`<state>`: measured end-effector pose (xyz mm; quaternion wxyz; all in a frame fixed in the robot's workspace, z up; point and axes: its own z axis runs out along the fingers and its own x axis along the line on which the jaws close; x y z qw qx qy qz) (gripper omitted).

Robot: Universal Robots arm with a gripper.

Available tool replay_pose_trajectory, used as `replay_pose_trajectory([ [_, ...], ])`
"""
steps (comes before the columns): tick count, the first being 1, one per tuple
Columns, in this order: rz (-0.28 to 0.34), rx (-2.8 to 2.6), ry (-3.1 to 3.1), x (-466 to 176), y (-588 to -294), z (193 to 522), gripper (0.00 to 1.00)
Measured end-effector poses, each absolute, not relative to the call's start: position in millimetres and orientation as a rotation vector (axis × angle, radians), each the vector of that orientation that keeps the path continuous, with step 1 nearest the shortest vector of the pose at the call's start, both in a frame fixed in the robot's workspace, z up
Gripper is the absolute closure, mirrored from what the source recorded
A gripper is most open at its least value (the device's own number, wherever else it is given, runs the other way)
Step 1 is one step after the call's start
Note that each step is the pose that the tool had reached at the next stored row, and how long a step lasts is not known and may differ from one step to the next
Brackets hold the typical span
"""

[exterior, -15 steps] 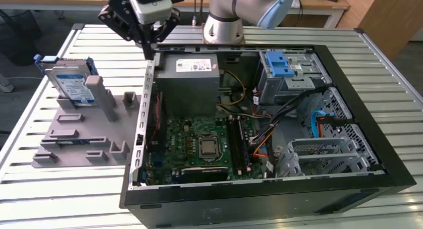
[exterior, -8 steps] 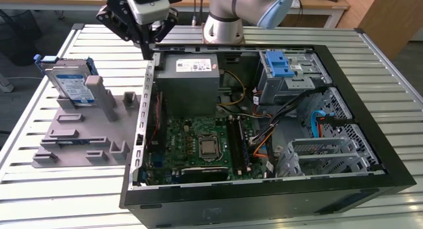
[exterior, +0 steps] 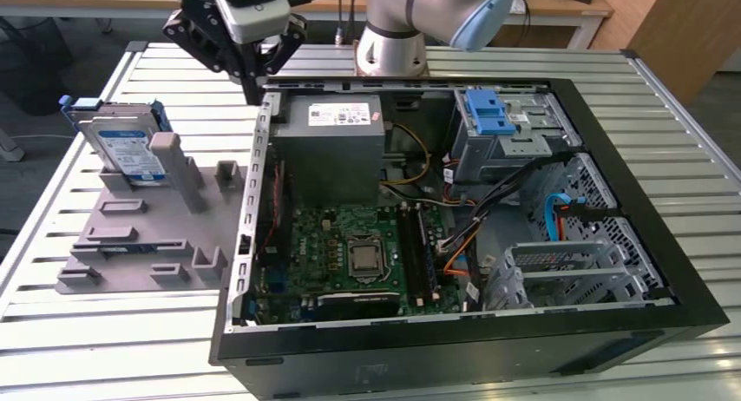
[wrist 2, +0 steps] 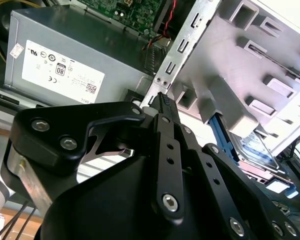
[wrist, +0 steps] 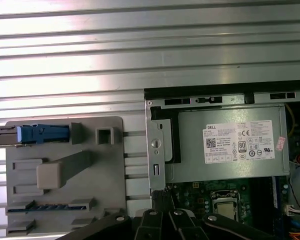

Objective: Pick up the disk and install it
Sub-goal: 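Reach for the disk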

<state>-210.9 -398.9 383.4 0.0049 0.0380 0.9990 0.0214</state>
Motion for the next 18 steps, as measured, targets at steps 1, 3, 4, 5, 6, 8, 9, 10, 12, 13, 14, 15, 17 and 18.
replay_pose_trajectory([
  [1,0.067,0.119,3.129,-211.4,-398.9,383.4,0.89],
  [3,0.067,0.119,3.129,-212.3,-398.9,383.3,0.89],
  [4,0.067,0.119,3.129,-212.8,-398.9,383.3,0.89],
  [5,0.067,0.119,3.129,-213.1,-398.9,383.3,0.89],
  [6,0.067,0.119,3.129,-213.5,-398.9,383.2,0.89],
  [8,0.067,0.119,3.129,-214.2,-398.9,383.1,0.89],
  [9,0.067,0.119,3.129,-214.6,-398.9,383.1,0.89],
  [10,0.067,0.119,3.129,-215.0,-398.9,383.1,0.89],
  [12,0.067,0.119,3.129,-215.8,-398.9,383.0,0.89],
  [13,0.067,0.119,3.129,-216.3,-398.9,383.0,0.89],
  [14,0.067,0.119,3.129,-216.7,-398.9,382.9,0.89],
  [15,0.067,0.119,3.129,-217.1,-398.9,382.9,0.89],
  [17,0.067,0.119,3.129,-217.8,-398.9,382.8,0.89],
  [18,0.067,0.119,3.129,-218.3,-398.9,382.8,0.89],
])
